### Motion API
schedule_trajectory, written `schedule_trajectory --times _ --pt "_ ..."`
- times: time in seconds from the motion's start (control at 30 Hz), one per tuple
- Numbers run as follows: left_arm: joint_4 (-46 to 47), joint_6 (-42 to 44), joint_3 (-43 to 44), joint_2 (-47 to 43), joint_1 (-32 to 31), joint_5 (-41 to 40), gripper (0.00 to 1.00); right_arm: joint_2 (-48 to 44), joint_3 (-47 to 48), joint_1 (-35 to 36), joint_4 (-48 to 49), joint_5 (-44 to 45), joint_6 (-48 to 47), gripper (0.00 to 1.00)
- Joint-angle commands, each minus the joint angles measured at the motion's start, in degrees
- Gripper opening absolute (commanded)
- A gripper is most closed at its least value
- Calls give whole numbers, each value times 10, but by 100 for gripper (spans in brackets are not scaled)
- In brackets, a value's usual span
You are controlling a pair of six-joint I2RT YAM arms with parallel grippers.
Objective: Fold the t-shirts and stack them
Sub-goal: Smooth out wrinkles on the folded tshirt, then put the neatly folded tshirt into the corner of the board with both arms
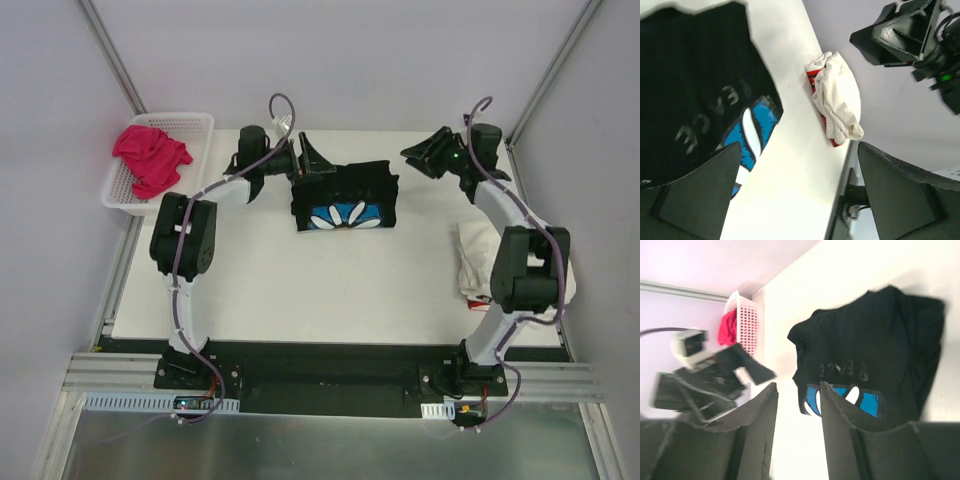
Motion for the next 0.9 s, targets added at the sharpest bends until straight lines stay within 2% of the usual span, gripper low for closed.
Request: schedule_trajectory --times 0.0,0.07,0.17,0.23,0.27,0.33,0.4,0.43,0.53,0.6,0.7,0.77,0.87 --pt "-275 270 90 -148 -28 9 99 -133 23 9 -268 118 -218 42" --pt "-312 311 91 -161 -59 0 99 -199 -43 3 -270 147 -220 43" --pt "-320 335 87 -160 -96 16 99 -270 -142 -3 -266 248 -222 43" --pt "-328 343 101 -133 -125 37 99 -324 -191 -15 -244 254 -226 48" --pt "-329 343 106 -112 -132 77 99 -337 -207 -24 -251 257 -231 48" --pt "-340 341 122 -95 -146 97 99 -371 -210 -17 -320 403 -283 48" --pt "-361 362 120 -94 -154 76 99 -387 -196 2 -406 545 -315 50" --pt "-387 378 124 -95 -156 65 99 -390 -189 2 -431 562 -330 53" --pt "-464 440 148 -104 -160 -5 99 -399 -174 2 -517 564 -330 61" --pt "-499 479 172 -106 -160 -43 99 -409 -178 1 -545 500 -320 68" --pt "-536 512 178 -113 -159 -83 99 -441 -199 1 -563 432 -309 72" --pt "-541 519 164 -120 -159 -90 99 -466 -204 1 -588 438 -309 73" --pt "-540 520 146 -127 -159 -94 99 -477 -187 -5 -638 507 -323 80"
